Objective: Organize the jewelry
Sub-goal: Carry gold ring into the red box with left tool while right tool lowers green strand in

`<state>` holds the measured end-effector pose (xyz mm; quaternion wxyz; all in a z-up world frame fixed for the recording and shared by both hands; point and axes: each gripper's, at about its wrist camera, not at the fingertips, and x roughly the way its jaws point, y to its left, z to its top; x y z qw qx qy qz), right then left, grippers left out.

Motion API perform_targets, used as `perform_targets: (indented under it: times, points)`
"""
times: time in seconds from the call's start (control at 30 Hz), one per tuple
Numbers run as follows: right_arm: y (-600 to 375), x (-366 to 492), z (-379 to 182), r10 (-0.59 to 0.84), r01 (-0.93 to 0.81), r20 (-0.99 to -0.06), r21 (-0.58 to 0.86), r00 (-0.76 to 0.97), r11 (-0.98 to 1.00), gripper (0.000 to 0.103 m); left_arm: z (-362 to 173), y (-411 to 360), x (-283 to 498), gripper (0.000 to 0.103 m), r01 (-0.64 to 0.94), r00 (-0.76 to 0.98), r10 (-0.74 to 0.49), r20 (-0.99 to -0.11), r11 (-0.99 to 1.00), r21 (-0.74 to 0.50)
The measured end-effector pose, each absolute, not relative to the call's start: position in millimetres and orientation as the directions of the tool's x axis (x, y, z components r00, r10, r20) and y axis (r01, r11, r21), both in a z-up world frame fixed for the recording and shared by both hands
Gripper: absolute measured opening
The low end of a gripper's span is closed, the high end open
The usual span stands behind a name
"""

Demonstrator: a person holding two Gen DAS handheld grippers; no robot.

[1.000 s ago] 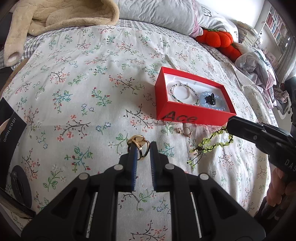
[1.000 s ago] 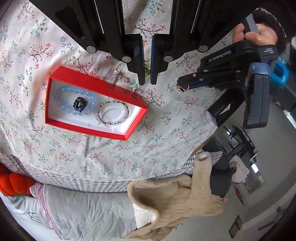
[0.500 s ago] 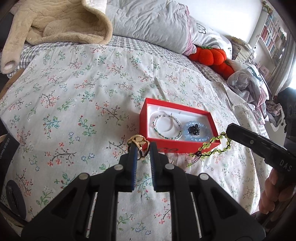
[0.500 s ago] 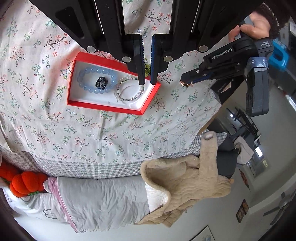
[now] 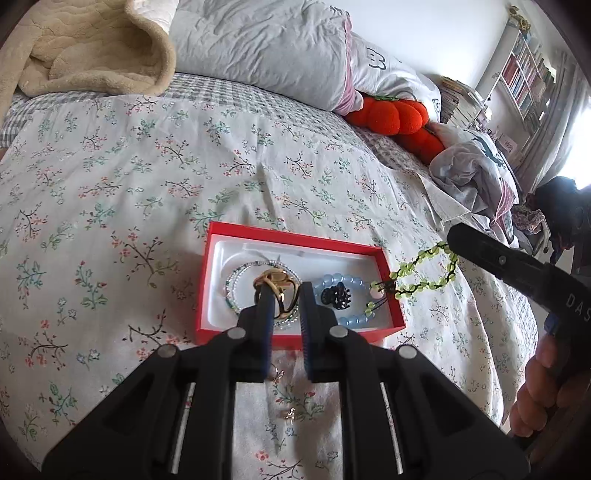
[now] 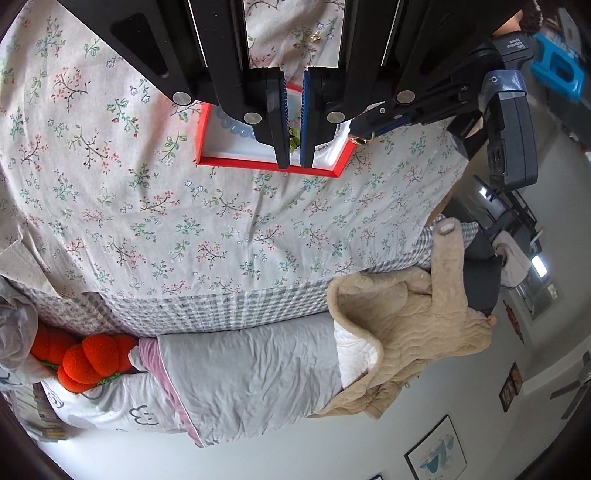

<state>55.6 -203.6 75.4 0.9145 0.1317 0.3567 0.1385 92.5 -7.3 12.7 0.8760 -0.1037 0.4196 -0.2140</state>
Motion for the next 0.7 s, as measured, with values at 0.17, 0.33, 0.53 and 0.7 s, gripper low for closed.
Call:
perform_targets:
  times: [0.17, 0.33, 0.53, 0.7]
  points:
    - [-216, 62, 69, 0.324, -0.127, -0.629, 0.338, 0.707, 0.933, 0.005, -4, -24, 104, 0.015, 0.291, 0.525, -0.453, -0.721, 0.891, -0.348]
    - [-220, 71, 58, 0.306, -0.105, -0.657, 0.327, 0.689, 0.939, 0.006, -16, -29, 110, 0.015, 0.276, 0.503, -0.446, -0.740, 0.894, -0.352]
    - [-216, 82, 45, 0.283, -0.094, -0.683, 0.300, 0.673, 0.949, 0.006, -9, -28, 106, 0.023, 0.287, 0.521, -0.429, -0.738, 0.902, -0.322]
    - [-209, 92, 34, 0.264, -0.087, -0.705, 0.277, 0.658, 0.957, 0.006, 2, -15, 99, 0.029, 0.281, 0.537, -0.418, -0.733, 0.907, -0.312]
